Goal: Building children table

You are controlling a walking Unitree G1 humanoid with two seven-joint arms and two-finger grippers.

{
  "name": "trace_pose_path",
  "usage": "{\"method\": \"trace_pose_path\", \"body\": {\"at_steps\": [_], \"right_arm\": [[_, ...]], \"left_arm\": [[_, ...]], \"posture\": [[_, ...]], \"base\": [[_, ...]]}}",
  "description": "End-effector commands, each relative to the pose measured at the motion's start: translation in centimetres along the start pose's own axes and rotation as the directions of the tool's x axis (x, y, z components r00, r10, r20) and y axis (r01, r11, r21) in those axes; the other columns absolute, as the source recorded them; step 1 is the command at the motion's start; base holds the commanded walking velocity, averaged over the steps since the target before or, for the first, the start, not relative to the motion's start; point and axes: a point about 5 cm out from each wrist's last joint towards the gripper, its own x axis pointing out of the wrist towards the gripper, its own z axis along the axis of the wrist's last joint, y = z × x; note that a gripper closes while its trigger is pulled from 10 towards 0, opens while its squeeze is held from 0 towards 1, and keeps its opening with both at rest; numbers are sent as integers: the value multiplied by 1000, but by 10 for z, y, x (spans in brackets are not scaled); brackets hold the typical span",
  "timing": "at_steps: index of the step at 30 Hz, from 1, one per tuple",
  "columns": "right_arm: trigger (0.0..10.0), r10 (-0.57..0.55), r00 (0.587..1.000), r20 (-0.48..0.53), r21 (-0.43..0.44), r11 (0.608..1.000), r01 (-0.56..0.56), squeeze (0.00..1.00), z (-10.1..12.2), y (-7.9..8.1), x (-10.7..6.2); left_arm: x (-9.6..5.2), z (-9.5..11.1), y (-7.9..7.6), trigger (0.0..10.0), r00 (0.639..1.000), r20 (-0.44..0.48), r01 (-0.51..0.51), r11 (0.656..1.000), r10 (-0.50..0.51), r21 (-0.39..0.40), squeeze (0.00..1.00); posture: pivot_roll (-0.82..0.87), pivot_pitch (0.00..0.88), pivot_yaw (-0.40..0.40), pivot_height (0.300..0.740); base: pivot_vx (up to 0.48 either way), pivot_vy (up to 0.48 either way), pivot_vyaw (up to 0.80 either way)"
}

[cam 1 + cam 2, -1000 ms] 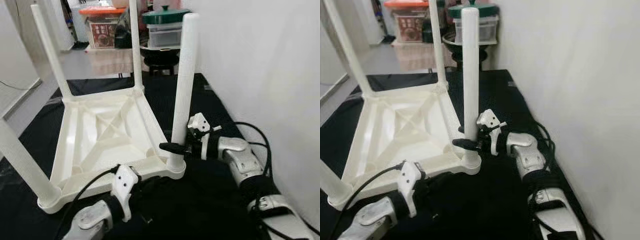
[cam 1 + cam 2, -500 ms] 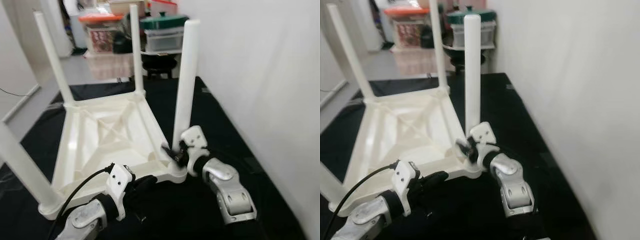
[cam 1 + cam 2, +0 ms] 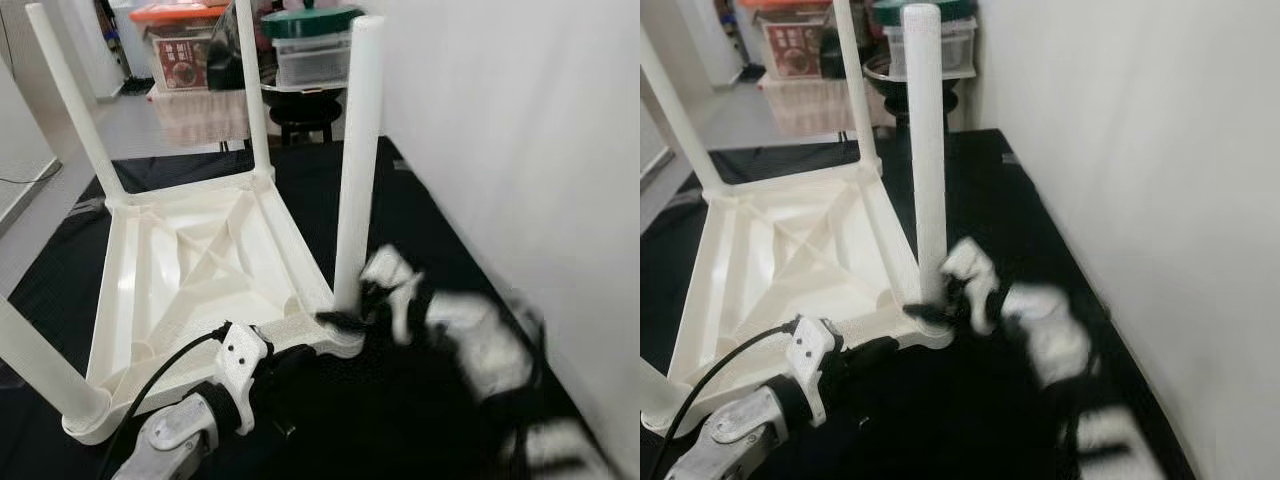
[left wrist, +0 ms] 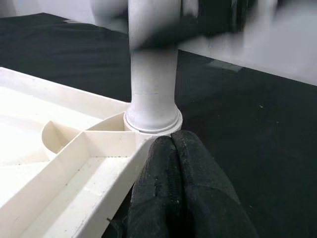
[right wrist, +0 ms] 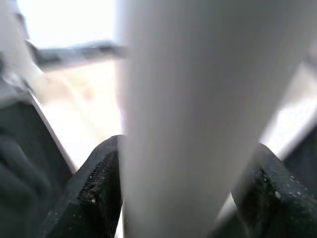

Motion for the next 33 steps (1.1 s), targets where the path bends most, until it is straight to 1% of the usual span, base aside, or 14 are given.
{"method": "trace_pose_path", "body": {"at_steps": [1,2,3,6,7,15,21,22,23,24,26,28,29,33], "right_arm": [[10000,79,997,-13,59,995,-78,0,-17,12,7],[10000,79,997,-14,68,995,-77,0,-15,7,9],[7882,77,997,-15,77,994,-75,0,-13,1,10],[7882,77,997,-15,77,994,-75,0,-13,1,10],[0,85,996,-13,88,993,-83,0,-11,-7,11],[0,115,993,-31,112,987,-111,0,-20,-12,5],[0,35,997,-63,106,994,-28,0,-34,-13,-2],[0,-101,988,-115,96,989,112,0,-46,-12,-4],[0,-326,931,-166,113,931,347,0,-58,-13,-5],[0,-326,931,-166,113,931,347,0,-58,-13,-5],[0,-602,760,-244,225,727,649,0,-74,5,-5],[0,-602,760,-244,225,727,649,0,-74,5,-5],[0,-658,698,-282,305,628,716,0,-78,18,-6],[0,-632,732,-254,244,691,681,0,-65,43,1]], "left_arm": [[0,-6,0,10000,999,-31,-10,1000,10,-10,0],[0,-6,-1,10000,999,-32,-10,1000,10,-10,0],[0,-7,-1,10000,999,-32,-10,1000,10,-10,0],[0,-7,-1,10000,999,-32,-10,1000,10,-10,0],[0,-7,-2,10000,999,-32,-12,1000,11,-11,0],[0,-7,-4,10000,1000,-28,-13,1000,12,-16,0],[0,-6,-5,10000,1000,-25,-13,1000,12,-21,0],[-1,-6,-5,10000,1000,-23,-14,1000,13,-23,0],[-2,-6,-5,10000,1000,-22,-16,1000,15,-25,0],[-2,-6,-5,10000,1000,-22,-16,1000,15,-25,0],[-5,-5,-4,10000,1000,-20,-20,999,20,-27,0],[-5,-5,-4,10000,1000,-20,-20,999,20,-27,0],[-5,-5,-3,10000,1000,-20,-22,999,22,-27,0],[-6,-5,0,10000,999,-29,-19,1000,18,-25,0]], "posture": [[-30,32,-9,740],[-25,31,-12,740],[-21,30,-15,740],[-21,30,-15,740],[-14,32,-19,740],[-20,36,-23,740],[-27,44,-24,740],[-31,49,-27,740],[-28,62,-28,740],[-28,62,-28,740],[-34,73,-14,740],[-34,73,-14,740],[-34,73,-14,740],[-63,62,20,740]], "base": [[0,0,0],[0,0,0],[0,0,0],[0,0,0],[0,0,0],[0,0,0],[0,0,0],[0,0,0],[0,0,0],[0,0,0],[0,0,0],[0,0,0],[0,0,0],[0,0,0]]}}
